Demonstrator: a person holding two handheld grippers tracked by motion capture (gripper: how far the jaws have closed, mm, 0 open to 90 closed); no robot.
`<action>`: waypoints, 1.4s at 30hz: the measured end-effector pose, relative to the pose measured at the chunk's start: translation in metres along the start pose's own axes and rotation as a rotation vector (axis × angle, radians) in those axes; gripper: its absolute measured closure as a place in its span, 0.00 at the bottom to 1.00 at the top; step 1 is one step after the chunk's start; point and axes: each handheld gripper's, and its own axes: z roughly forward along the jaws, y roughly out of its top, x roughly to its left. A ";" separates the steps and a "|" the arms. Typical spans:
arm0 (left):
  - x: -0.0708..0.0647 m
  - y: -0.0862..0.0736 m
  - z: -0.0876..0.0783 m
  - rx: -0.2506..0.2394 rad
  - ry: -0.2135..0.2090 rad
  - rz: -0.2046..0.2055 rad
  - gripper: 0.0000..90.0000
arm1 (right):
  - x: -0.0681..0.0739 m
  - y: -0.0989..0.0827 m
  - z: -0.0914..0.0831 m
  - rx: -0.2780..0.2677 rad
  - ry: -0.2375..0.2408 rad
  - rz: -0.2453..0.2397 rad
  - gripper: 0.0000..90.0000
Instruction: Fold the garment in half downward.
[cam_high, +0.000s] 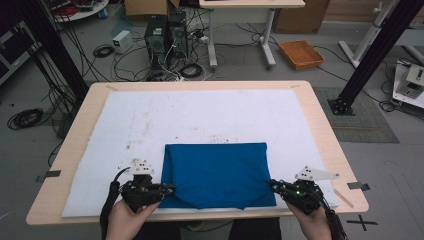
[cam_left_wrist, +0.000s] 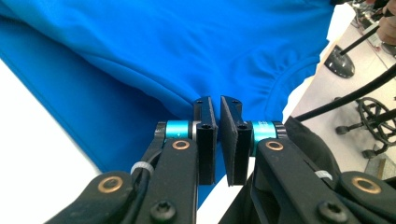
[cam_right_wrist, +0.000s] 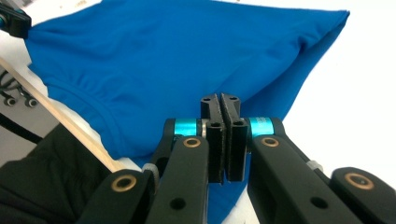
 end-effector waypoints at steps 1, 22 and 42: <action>0.001 -0.001 0.001 0.005 0.004 0.005 0.93 | 0.000 -0.002 0.001 0.005 -0.004 -0.005 0.99; 0.057 0.042 0.017 -0.166 0.288 0.051 0.52 | -0.051 0.054 0.044 -0.084 -0.157 0.043 0.69; 0.109 0.057 0.061 -0.079 0.346 -0.037 0.70 | -0.091 0.074 0.109 0.058 -0.235 0.114 0.73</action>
